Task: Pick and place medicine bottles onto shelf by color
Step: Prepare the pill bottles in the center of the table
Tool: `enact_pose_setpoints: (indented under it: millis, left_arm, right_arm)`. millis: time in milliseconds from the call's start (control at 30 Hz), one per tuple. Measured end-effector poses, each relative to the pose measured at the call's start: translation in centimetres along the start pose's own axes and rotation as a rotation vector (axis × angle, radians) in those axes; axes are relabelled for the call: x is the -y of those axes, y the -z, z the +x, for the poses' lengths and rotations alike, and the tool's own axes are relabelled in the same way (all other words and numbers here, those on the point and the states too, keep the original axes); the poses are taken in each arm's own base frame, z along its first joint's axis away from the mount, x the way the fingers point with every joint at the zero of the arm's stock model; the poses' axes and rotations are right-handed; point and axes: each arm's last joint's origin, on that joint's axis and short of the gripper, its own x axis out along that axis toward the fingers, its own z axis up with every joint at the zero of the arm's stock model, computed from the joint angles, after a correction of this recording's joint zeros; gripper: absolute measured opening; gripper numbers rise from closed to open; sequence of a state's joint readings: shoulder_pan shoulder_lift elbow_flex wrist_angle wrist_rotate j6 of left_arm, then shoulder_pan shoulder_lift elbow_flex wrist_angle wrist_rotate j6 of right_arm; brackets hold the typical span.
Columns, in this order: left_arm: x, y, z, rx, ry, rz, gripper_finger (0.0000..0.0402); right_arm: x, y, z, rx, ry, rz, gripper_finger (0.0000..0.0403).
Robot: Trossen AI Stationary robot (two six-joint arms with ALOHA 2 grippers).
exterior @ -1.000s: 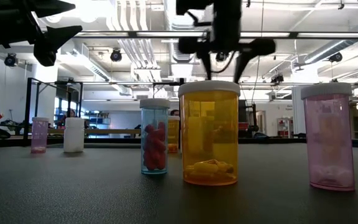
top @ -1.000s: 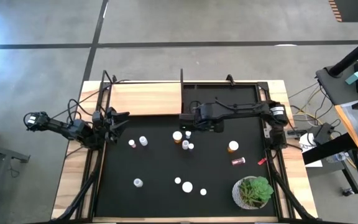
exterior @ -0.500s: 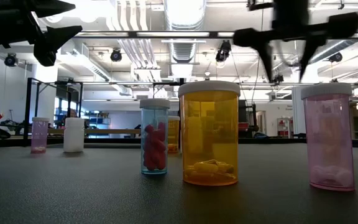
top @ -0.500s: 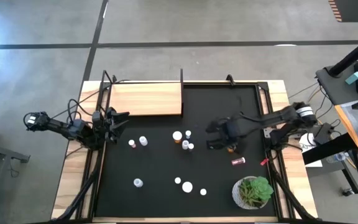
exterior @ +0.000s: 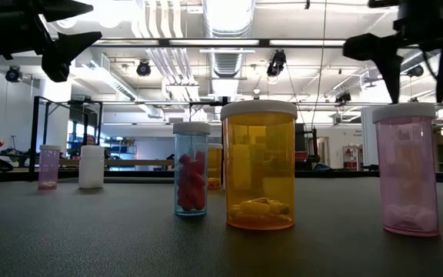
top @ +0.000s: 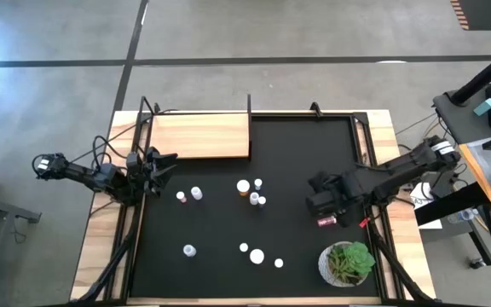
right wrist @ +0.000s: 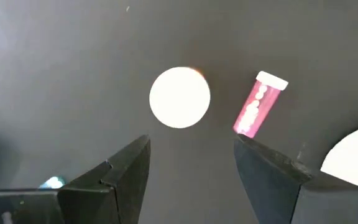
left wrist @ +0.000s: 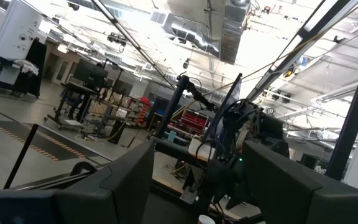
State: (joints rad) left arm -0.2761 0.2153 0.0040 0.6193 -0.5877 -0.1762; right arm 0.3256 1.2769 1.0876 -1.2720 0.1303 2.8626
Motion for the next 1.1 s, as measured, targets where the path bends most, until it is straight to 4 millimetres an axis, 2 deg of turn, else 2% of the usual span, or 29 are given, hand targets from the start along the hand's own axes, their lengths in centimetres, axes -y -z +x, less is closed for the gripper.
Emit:
enact_pose_setpoints:
  millis: [267,533,1100]
  left_arm:
    - [0.0,0.0,0.0,0.000,0.000,0.000,0.0228]
    - [0.0,0.0,0.0,0.000,0.000,0.000,0.0228]
    - [0.0,0.0,0.0,0.000,0.000,0.000,0.0228]
  right_arm:
    - [1.3,-2.5,1.0,-0.034,0.000,0.053,0.0221]
    - [1.4,-2.9,2.2,-0.047,-0.046,0.004,0.0221]
    - [-2.0,-3.2,3.2,-0.024,-0.047,-0.474,0.0221]
